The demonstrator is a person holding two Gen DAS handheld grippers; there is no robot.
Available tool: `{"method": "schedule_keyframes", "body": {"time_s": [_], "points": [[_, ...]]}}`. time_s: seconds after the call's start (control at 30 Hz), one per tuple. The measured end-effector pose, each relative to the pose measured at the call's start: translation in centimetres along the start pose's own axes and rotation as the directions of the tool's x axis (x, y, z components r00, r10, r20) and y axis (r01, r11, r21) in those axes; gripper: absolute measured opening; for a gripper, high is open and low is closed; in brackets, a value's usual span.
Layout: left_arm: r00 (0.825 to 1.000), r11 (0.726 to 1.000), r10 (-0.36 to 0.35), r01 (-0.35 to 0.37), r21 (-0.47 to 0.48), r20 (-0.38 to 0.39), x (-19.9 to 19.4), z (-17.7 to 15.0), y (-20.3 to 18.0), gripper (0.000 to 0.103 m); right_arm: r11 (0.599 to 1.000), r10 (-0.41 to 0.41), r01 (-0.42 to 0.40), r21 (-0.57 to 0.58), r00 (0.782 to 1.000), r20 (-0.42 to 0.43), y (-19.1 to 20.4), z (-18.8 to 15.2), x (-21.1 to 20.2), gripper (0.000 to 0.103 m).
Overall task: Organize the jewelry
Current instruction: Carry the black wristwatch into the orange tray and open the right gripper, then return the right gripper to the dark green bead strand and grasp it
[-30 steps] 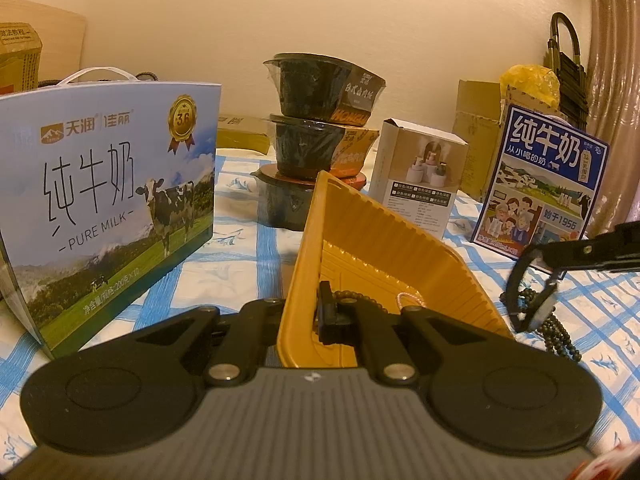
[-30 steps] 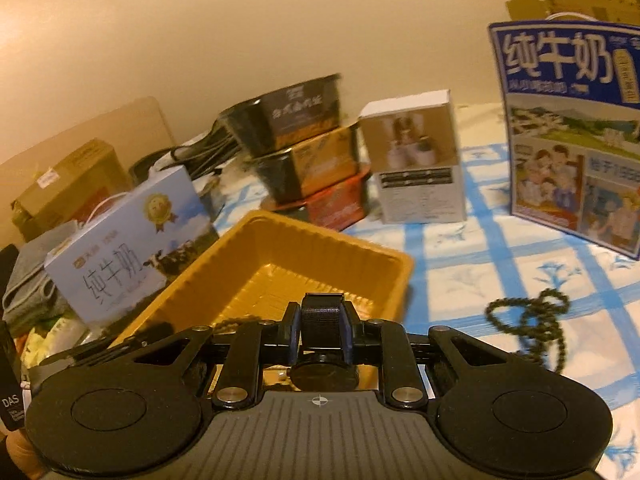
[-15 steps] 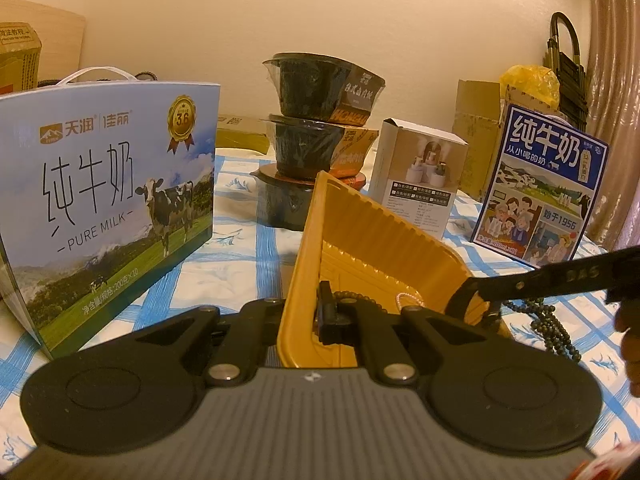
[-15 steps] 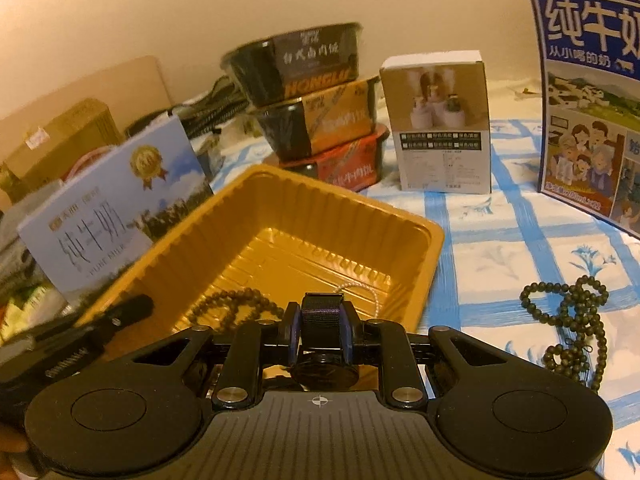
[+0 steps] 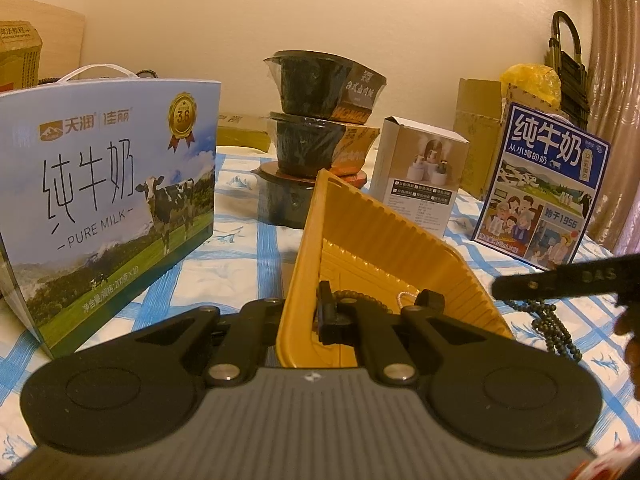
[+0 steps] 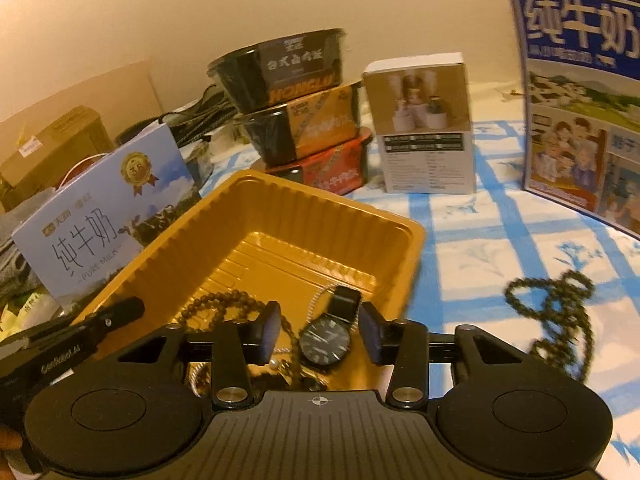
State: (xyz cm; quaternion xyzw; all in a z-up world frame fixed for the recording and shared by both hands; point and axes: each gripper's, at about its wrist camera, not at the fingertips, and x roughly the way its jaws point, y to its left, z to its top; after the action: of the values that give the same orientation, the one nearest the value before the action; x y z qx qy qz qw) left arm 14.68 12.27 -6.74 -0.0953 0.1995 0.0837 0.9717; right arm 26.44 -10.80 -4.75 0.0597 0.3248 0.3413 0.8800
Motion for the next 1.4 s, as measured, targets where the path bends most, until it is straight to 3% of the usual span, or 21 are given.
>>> {"method": "schedule_keyframes", "body": {"time_s": [0.3, 0.5, 0.67, 1.4], "points": [[1.0, 1.0, 0.006, -0.006, 0.005, -0.001, 0.0, -0.1, 0.1, 0.006, 0.99, -0.098, 0.098, 0.105, 0.995, -0.001, -4.1, -2.6, -4.0, 0.055], [1.0, 1.0, 0.017, -0.017, 0.016, -0.001, 0.0, -0.1, -0.1, 0.006, 0.965, -0.227, 0.23, 0.129, 0.973, -0.039, -8.0, -4.3, -5.5, 0.056], [1.0, 1.0, 0.019, -0.019, 0.021, -0.001, 0.0, -0.1, -0.2, 0.006, 0.948, -0.288, 0.294, 0.124, 0.956, -0.06, -10.3, -5.0, -6.1, 0.056], [1.0, 0.999, 0.02, -0.02, 0.032, 0.0, 0.1, 0.0, -0.3, 0.006, 0.937, -0.332, 0.336, 0.094, 0.941, -0.062, -12.2, -4.2, -4.5, 0.056]]}}
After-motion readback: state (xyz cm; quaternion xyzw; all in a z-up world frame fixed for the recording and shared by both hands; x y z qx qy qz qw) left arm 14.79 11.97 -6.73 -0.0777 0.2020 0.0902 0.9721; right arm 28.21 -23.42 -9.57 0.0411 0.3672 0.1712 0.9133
